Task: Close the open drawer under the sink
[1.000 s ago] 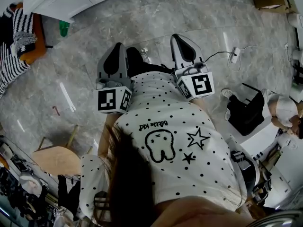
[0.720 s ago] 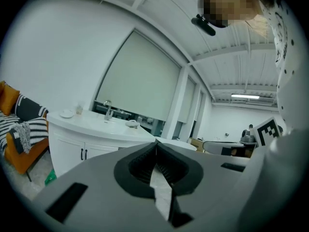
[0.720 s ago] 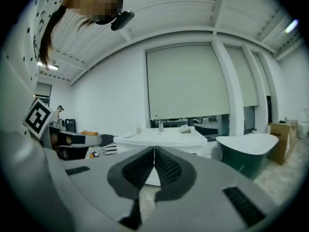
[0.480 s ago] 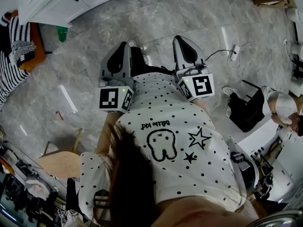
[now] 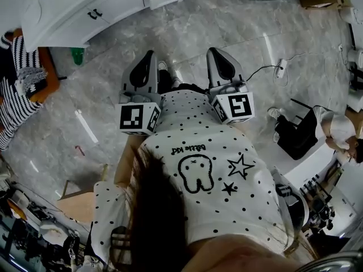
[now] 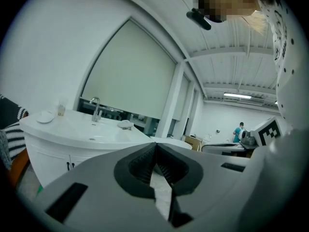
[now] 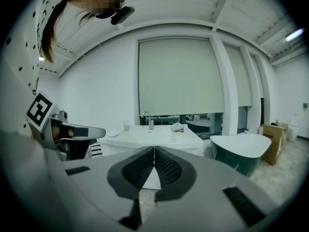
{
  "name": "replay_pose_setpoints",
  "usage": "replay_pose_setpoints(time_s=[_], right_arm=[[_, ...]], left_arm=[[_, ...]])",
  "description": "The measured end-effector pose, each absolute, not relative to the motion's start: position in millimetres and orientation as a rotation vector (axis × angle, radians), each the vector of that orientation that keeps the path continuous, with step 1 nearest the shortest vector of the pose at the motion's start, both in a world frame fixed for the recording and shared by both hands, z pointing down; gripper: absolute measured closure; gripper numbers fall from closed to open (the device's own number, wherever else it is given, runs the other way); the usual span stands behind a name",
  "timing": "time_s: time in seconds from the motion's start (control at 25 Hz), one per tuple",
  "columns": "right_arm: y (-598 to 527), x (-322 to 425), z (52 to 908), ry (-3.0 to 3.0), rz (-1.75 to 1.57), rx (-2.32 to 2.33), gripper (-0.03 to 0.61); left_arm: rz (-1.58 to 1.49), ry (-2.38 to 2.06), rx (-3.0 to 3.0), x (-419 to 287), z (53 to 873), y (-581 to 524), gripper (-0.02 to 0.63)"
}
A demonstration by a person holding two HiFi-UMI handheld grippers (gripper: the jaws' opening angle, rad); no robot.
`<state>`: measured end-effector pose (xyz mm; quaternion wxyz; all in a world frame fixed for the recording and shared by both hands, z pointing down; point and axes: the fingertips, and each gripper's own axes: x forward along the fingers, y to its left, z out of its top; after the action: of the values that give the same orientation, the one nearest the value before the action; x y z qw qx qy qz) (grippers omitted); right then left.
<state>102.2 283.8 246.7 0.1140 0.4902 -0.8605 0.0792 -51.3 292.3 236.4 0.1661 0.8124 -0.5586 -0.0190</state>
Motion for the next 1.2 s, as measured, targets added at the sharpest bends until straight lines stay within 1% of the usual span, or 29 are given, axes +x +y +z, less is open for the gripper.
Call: replay_pose_setpoints(time_s=[0.28, 0.48, 0.6, 0.88, 1.2], right_arm=[[265.5, 101.6, 249.9, -2.496, 0.268, 1.474, 0.565], [246.9, 83.9, 264.1, -2.476, 0.288, 1.485, 0.566], [237.8, 85.4, 267.7, -2.461, 0.297, 1.496, 0.565], [217.9, 101.7, 273.1, -2.447, 0.318, 1.481, 0.566], [162.9, 132.1, 262.9, -2.483, 0.268, 1.416, 0.566]], left_arm=[[-0.028, -1.596, 2.315, -62.3, 235.3, 276.2, 0.604], [-0.028, -1.628, 2.262, -92.2, 247.9, 260.2, 0.604], [-0.027, -1.639, 2.236, -98.2, 252.3, 253.5, 0.604], [-0.030, -1.625, 2.193, -84.1, 261.8, 235.8, 0.604], [-0.092, -1.707, 2.141, -55.7, 255.0, 192.0, 0.604]])
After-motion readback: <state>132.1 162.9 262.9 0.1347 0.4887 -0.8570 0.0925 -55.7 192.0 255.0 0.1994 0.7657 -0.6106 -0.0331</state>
